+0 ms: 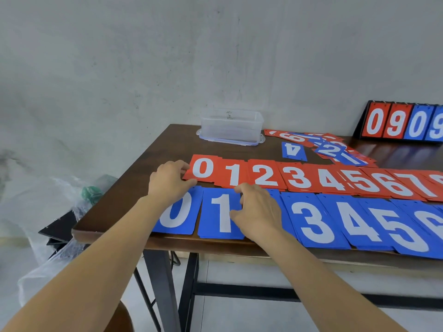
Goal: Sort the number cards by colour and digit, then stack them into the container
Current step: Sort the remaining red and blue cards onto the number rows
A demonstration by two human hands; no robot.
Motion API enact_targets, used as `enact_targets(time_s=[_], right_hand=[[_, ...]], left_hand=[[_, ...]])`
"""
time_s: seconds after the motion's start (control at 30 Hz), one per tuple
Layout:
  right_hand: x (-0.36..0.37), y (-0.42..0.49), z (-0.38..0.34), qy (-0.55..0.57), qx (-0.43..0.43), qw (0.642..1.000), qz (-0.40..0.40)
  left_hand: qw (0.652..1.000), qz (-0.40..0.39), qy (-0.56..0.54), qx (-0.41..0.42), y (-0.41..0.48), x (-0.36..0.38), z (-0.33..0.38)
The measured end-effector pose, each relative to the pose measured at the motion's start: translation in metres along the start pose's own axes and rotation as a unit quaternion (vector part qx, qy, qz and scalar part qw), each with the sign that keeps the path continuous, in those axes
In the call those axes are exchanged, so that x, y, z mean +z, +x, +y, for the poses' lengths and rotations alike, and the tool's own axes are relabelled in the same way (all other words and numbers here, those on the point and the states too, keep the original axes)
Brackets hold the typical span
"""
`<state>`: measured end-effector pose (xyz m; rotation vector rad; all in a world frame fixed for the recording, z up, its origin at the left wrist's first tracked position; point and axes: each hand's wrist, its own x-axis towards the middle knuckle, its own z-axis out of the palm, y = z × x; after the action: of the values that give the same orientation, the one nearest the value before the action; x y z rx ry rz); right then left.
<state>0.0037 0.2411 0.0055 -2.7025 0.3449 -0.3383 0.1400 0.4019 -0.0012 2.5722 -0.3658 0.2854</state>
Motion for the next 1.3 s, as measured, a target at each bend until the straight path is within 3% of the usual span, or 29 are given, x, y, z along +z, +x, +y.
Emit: enact_targets(time_s=[0.27,0.7,1.03,1.3], right_hand=[[-0.028,0.023,0.026,-0.015,0.010,0.999,0.030],[-0.093,0.103,0.152,-0.099,0.107,0.987,0.070],[-0.135,0.210,0.301,-0.120,0.173,0.977,0.035],[-0.118,0.287,0.361,-0.153,0.180,0.971,-0.033]], left_hand=[[0.999,-0.003,-0.033,0.026,0.016,0.000,0.026],[0.992,-0.037,-0.087,0.079,0.067,0.061,0.162],[0.995,-0.081,-0.049,-0.019,0.136,0.151,0.258],[0.978,-0.129,0.128,-0.103,0.172,0.207,0.292]])
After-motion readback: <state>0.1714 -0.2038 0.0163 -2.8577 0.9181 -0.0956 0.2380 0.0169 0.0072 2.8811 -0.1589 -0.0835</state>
